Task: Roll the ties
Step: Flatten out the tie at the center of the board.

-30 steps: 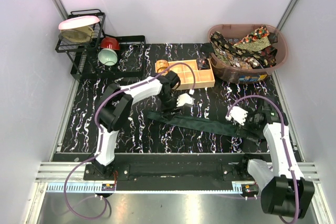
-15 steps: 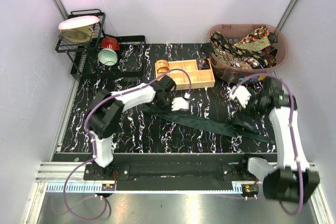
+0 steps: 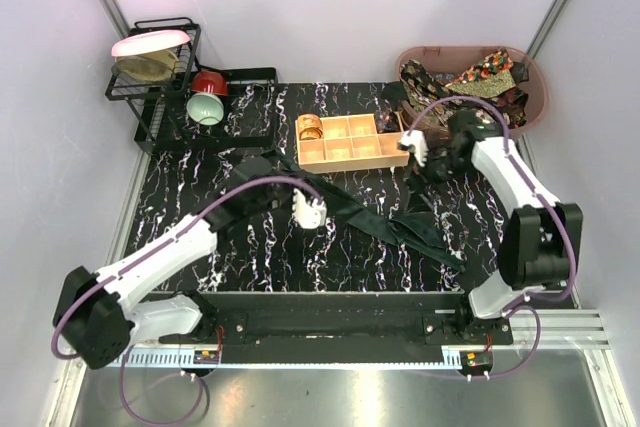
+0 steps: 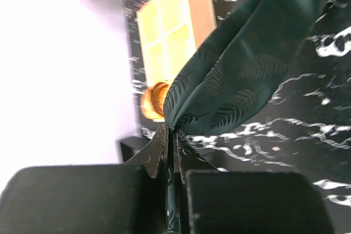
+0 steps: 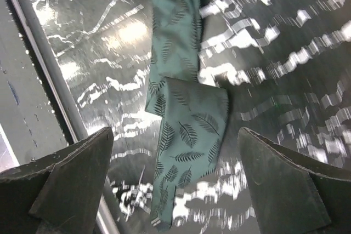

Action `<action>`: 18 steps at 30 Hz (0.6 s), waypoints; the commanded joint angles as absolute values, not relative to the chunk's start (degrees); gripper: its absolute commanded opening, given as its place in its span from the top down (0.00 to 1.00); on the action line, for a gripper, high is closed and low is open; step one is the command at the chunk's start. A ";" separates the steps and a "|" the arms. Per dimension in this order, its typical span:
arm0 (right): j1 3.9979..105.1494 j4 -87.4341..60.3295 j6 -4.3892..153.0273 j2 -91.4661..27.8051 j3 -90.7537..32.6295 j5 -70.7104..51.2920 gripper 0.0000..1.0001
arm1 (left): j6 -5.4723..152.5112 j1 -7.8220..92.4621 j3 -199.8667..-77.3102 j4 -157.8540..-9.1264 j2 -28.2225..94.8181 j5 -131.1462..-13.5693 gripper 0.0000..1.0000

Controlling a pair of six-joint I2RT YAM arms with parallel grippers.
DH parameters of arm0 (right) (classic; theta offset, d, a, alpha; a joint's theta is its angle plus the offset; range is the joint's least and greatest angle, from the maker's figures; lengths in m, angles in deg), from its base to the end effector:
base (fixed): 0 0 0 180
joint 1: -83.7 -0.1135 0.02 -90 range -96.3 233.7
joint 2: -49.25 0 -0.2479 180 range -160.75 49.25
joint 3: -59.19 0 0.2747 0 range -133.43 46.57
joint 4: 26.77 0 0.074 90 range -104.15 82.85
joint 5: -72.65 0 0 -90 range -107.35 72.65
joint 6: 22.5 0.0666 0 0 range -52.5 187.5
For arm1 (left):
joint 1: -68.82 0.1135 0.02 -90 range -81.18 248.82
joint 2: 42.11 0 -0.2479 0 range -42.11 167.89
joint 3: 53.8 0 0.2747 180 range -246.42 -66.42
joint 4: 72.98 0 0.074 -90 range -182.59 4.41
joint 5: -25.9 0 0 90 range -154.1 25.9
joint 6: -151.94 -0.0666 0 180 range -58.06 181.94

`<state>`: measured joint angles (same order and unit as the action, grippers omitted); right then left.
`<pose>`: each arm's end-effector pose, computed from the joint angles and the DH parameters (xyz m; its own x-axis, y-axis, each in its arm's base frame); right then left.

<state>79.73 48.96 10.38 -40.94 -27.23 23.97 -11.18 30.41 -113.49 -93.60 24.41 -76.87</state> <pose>0.3137 0.0659 0.2214 -0.3880 -0.6592 -0.6441 -0.9172 0.3451 0.1994 0.2395 -0.2087 0.2442 0.6220 0.6978 -0.3552 0.5662 -0.0875 0.8196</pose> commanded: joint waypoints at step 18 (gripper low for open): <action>74.82 43.66 -2.88 -45.27 -17.16 12.99 0.74 | -27.01 31.64 -108.26 -90.16 9.05 -78.42 1.00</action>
<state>71.47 38.06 5.59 -56.90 -20.91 19.36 -26.79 30.69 -107.39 -90.83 10.47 -78.97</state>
